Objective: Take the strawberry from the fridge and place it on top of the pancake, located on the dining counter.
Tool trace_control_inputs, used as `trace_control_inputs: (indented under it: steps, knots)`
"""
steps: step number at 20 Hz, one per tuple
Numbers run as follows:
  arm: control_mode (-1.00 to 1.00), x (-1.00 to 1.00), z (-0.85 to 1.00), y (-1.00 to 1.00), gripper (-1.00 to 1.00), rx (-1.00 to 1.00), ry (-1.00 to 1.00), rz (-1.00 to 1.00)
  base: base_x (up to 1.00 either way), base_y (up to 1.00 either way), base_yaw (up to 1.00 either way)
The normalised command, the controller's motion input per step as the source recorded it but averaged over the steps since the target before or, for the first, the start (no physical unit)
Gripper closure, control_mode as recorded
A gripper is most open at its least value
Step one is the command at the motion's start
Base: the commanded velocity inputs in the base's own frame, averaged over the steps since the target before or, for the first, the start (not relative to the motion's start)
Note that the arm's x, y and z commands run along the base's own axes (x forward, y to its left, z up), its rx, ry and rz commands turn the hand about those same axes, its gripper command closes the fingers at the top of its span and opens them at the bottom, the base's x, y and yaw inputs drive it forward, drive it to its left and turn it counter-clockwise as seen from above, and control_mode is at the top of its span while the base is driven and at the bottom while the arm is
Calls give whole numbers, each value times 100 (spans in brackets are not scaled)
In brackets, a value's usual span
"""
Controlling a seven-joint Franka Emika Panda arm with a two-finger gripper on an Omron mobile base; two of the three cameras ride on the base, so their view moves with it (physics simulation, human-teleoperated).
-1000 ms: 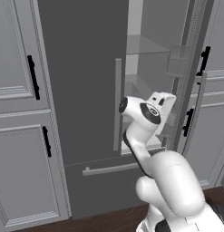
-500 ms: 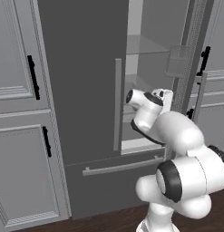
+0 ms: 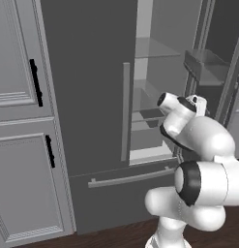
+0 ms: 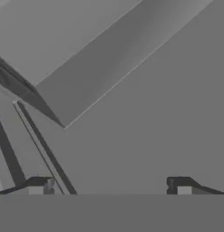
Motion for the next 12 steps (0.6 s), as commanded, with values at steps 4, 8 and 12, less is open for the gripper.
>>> trace_control_inputs:
  steps: [4, 8, 12]
  knots:
    - [-100, -9, 0, -98, -100, 18, 4, 0, 0, 0, 0]
    - [-100, -4, 0, -25, -100, 4, -2, 0, 0, 0, 0]
    - [-100, -1, 0, 84, -100, -1, -7, 4, 0, 0, 0]
